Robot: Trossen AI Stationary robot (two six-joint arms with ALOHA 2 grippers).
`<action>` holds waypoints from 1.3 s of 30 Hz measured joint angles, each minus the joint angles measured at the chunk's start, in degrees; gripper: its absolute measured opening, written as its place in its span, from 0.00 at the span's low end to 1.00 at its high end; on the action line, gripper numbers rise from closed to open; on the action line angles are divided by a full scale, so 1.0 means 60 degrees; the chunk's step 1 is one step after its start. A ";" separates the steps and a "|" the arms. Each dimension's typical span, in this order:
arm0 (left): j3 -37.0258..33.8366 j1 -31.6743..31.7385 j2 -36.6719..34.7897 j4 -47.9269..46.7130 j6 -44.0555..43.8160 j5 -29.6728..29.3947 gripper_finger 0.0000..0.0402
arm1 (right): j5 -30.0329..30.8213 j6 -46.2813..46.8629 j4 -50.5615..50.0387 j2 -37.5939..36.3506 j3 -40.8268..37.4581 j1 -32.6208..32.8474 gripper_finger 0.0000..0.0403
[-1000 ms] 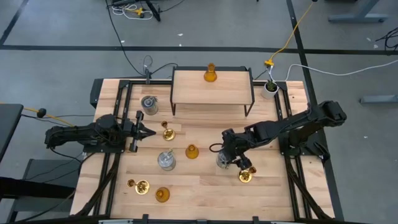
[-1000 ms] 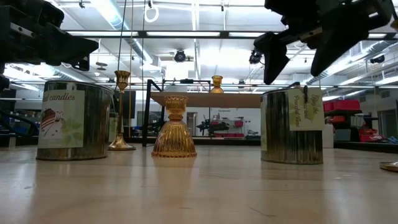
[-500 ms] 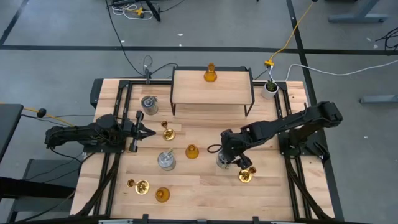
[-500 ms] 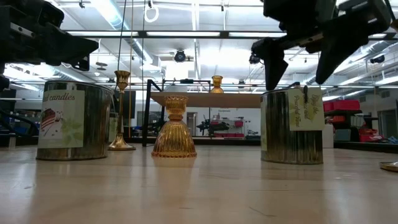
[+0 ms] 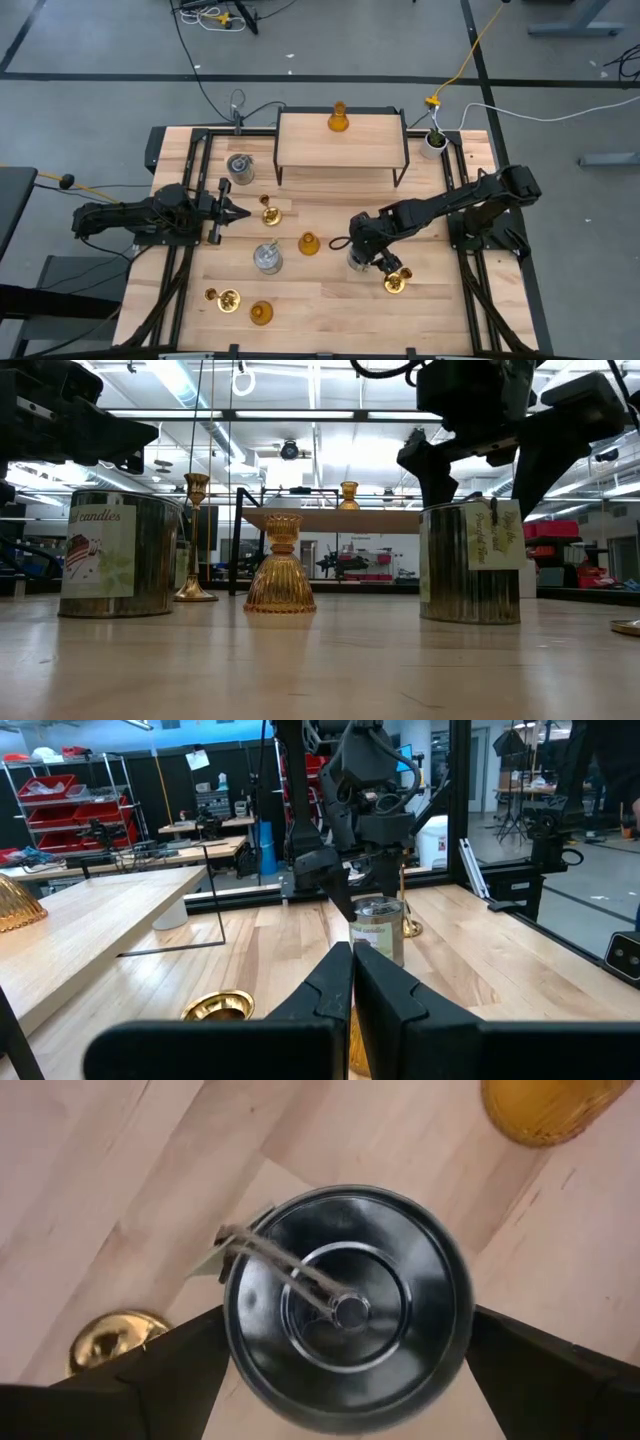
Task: Pick & Place candle stick holders
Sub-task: Put the bottom right scented candle on the shelf
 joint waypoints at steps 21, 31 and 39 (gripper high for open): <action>0.0000 -0.0001 0.0000 0.0000 -0.0001 0.0000 0.05 | 0.0013 0.0035 0.0232 0.0435 0.0007 -0.0022 0.96; 0.0000 0.0000 0.0000 0.0000 -0.0003 -0.0003 0.05 | 0.0042 0.0031 0.0289 0.0435 0.0007 -0.0021 0.92; 0.0000 0.0000 0.0000 0.0000 0.0000 0.0000 0.05 | 0.0042 0.0032 0.0419 0.0435 -0.0004 -0.0023 0.92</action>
